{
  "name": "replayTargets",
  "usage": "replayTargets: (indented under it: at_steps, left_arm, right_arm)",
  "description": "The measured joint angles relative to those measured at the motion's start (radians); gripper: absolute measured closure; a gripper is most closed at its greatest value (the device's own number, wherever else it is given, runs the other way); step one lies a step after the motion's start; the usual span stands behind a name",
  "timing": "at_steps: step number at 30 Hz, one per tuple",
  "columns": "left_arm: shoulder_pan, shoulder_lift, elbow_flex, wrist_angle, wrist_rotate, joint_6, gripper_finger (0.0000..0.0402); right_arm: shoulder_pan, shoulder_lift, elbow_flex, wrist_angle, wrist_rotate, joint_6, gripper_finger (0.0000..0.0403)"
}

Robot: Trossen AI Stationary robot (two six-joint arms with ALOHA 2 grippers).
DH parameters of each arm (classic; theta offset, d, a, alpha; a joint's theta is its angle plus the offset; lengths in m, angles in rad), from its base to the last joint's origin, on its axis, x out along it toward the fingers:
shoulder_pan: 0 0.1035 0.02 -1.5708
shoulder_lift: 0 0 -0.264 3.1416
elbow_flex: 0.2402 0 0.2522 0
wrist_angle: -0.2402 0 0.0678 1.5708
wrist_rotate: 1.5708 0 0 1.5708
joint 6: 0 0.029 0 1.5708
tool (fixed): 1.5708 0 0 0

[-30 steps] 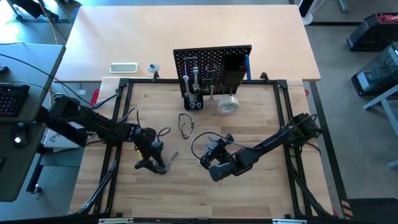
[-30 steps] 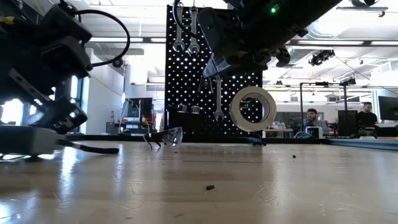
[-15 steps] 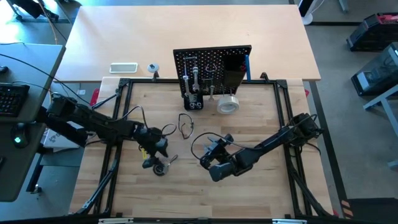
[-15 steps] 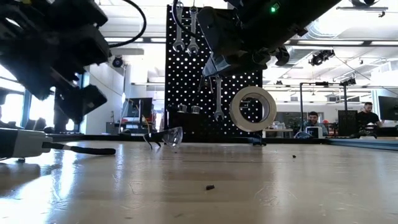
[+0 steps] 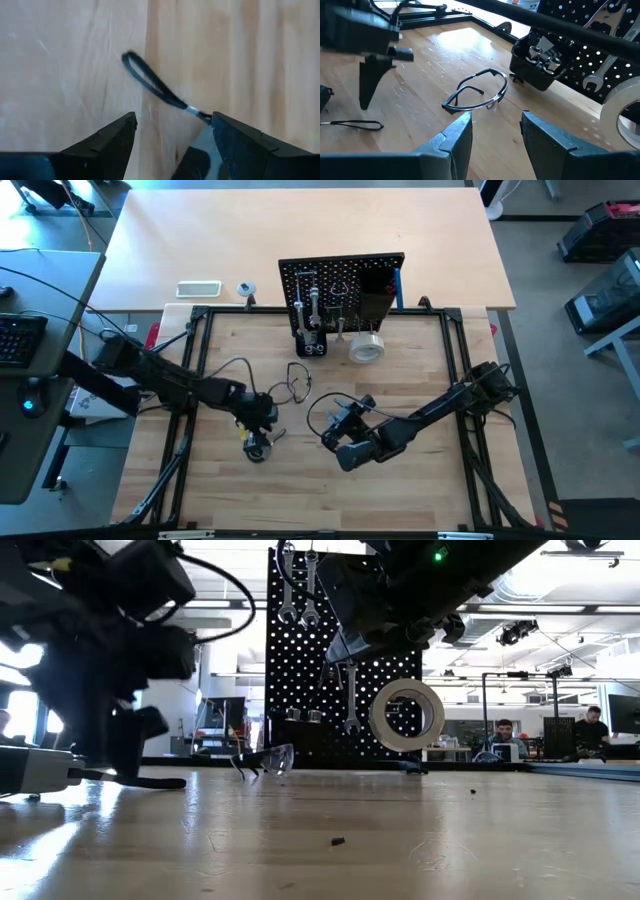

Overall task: Hang tools onto peg board
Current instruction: Hang the black tape measure on the pegboard

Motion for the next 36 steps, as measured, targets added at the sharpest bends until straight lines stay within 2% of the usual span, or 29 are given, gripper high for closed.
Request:
replayTargets:
  at_steps: [9, 19, 22, 30, 36]
  left_arm:
    - [-0.044, 0.154, 0.108, -0.044, -0.018, 0.009, 0.0147]
    - [-0.092, 0.167, 0.146, -0.102, -0.123, 0.011, 0.017]
    - [-0.104, 0.167, 0.147, -0.129, -0.172, 0.014, 0.0186]
    - [-0.115, 0.169, 0.146, -0.159, -0.212, 0.053, 0.0243]
    - [-0.114, 0.168, 0.145, -0.184, -0.223, 0.124, 0.0332]
  right_arm:
    - [0.0, 0.0, 0.0, -0.001, 0.0, 0.0, 0.024]
    - [0.001, 0.0, 0.0, -0.001, 0.0, -0.008, 0.024]
    - [0.001, 0.0, 0.0, -0.001, 0.001, -0.014, 0.024]
    - [0.001, 0.0, 0.0, 0.004, 0.001, -0.012, 0.024]
    - [0.001, 0.0, 0.0, 0.007, 0.0, -0.012, 0.024]
